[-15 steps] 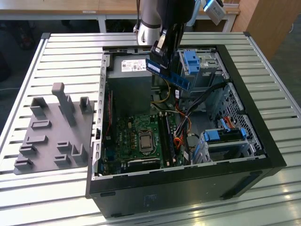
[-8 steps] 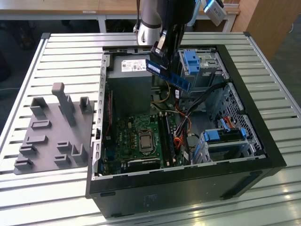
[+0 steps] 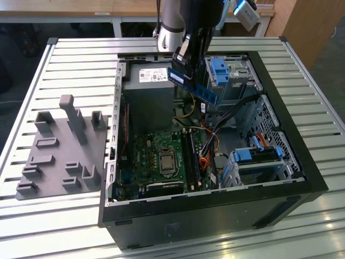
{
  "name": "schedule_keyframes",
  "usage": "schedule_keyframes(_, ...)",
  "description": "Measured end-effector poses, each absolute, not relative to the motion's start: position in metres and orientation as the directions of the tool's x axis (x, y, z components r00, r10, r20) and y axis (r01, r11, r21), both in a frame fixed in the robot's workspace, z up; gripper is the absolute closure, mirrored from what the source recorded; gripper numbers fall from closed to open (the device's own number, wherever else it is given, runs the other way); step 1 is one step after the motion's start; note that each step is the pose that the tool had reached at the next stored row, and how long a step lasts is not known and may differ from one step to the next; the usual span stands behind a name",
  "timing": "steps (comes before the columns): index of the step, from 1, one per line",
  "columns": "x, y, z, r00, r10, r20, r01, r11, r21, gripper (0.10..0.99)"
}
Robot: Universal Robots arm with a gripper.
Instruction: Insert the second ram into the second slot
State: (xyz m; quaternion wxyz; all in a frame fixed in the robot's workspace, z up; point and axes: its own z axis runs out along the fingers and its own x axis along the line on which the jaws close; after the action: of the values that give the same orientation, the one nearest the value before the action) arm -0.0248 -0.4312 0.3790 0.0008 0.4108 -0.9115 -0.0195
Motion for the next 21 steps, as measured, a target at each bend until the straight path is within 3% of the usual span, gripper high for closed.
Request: schedule_keyframes(21, -0.0248, -0.4312, 0.3788, -0.751, -0.660, -0.014, -0.660, 0.751, 0.036, 0.949)
